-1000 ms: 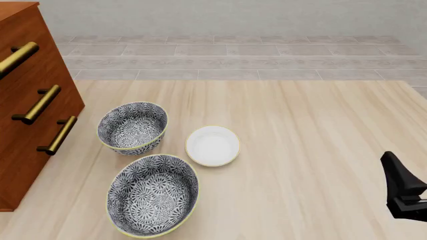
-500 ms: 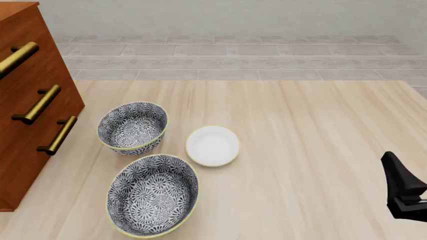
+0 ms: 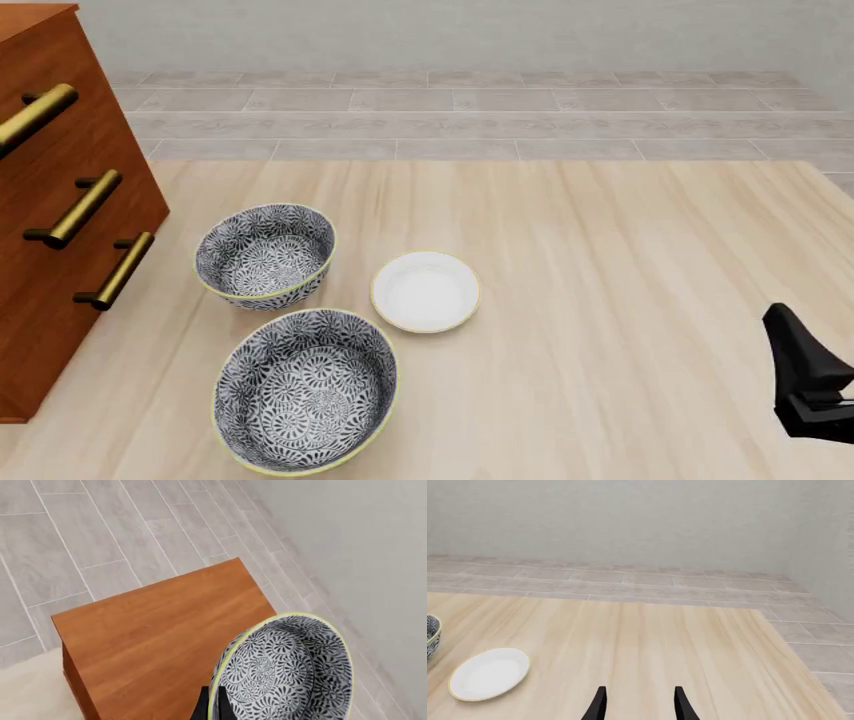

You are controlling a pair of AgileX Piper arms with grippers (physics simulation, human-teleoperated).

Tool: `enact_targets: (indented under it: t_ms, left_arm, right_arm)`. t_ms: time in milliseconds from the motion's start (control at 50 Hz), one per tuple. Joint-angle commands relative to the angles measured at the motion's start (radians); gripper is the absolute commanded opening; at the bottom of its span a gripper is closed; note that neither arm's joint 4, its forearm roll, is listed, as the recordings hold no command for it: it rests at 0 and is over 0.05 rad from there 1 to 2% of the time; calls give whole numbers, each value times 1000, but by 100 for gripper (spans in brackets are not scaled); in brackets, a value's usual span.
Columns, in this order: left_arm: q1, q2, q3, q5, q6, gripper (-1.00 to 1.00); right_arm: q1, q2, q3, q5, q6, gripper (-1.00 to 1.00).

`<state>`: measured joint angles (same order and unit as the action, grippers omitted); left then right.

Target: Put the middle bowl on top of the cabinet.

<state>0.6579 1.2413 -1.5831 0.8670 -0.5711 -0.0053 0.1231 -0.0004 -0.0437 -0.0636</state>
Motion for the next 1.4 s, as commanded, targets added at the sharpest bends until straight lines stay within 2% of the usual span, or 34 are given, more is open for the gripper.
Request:
enact_targets:
  t_ms: [20, 60, 520, 820, 1400]
  left_arm:
    - [22, 12, 19, 7, -7, -100]
    - [20, 14, 32, 8, -25, -100]
    - [56, 31, -11, 90, -41, -100]
    - [55, 44, 44, 80, -73, -100]
    - [122, 103, 85, 49, -17, -100]
  right_arm:
    - [-2, 5, 0, -4, 2, 100]
    - [-2, 2, 0, -2, 1, 100]
    - [-6, -5, 0, 5, -2, 100]
    - [-9, 0, 0, -1, -3, 100]
    - [-9, 1, 0, -2, -2, 100]
